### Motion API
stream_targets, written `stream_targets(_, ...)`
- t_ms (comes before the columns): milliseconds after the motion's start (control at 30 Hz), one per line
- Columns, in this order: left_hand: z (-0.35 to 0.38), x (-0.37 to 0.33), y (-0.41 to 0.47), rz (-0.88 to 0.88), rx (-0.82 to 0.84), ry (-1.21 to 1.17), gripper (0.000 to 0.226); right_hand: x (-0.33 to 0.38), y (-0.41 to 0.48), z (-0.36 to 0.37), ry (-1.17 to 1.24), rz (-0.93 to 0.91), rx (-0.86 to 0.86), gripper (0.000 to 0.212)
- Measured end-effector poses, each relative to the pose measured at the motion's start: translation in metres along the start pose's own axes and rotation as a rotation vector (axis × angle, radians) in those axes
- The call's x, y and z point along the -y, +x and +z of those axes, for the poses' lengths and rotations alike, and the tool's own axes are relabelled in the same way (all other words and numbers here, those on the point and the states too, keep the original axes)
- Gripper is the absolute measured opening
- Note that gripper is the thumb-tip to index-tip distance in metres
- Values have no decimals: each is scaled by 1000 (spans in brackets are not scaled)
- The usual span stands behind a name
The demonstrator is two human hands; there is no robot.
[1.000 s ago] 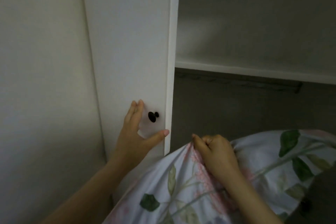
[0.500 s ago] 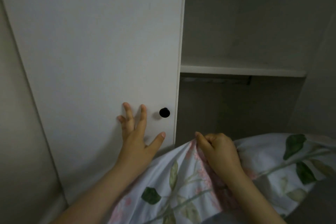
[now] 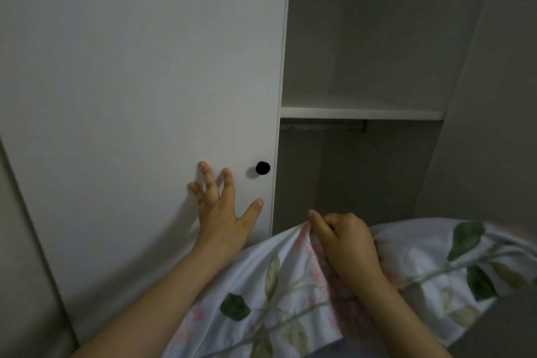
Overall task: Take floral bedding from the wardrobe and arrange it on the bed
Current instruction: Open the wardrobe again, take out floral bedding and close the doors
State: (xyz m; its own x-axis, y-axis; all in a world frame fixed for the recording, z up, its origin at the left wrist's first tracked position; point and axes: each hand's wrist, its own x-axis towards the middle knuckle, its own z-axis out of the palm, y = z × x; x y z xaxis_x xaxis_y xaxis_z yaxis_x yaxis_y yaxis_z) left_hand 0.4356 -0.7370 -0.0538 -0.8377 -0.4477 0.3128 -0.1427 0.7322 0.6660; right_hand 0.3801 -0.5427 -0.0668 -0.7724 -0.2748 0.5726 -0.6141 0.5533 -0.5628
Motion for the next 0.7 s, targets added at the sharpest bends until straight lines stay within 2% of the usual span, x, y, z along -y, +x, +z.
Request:
stream_targets(300,-4,6,-1,28,18,1,81,7,-22,-9,-47,50,-64,57)
stream_targets(400,-12,1,-18,10,-10,-128,68,12,-33,-18,-49,71,-89,57)
stream_targets(500,-13,-9,-53,-13,105,-297,56,15,-43,-29,-47,99,-120,58)
stream_targets(600,-2,-17,-90,57,184,-148,45,17,-55,-44,-42,145,-160,58)
stream_targets(700,11,-21,-107,119,133,-77,47,19,-68,-61,-34,171,-220,58)
